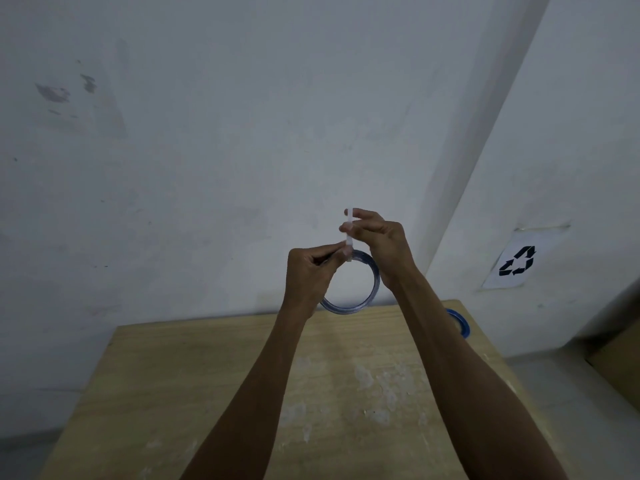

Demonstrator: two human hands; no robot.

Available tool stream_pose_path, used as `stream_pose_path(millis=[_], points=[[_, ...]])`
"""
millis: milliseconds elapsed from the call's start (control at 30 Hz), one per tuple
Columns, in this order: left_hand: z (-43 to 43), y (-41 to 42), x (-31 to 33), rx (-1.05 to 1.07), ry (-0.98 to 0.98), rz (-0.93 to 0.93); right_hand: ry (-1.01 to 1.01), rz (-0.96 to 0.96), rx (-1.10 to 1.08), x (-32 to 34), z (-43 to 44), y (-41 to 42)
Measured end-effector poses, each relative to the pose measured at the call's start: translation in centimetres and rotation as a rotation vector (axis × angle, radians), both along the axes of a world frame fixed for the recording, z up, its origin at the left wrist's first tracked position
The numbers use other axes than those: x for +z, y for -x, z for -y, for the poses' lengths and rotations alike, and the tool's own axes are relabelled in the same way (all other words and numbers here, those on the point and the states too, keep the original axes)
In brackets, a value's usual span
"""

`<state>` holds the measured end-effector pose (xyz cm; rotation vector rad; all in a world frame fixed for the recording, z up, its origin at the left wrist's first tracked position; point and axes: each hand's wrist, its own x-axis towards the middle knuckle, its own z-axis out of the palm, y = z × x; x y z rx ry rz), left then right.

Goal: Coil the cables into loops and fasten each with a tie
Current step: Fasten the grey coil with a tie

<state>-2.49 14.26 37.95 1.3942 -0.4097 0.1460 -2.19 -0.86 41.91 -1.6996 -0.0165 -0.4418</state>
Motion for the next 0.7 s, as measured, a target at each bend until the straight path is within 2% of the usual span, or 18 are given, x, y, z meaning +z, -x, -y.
stream_pose_path(millis=[233, 400, 700], points=[[0.3, 0.0, -0.7, 0.004, 0.024, -0.083, -0.062, -0.065, -0.039, -0.1, -0.1, -0.3], [-0.5, -1.2, -1.1, 0.066, 0.107, -0.185, -0.107, -0.201, 0.13, -1.1, 0.3, 1.8], [-1.6, -1.6, -1.3, -0.027, 0.088, -0.185, -0.156, -0.119, 0.147, -2.5, 0.5, 2.4]])
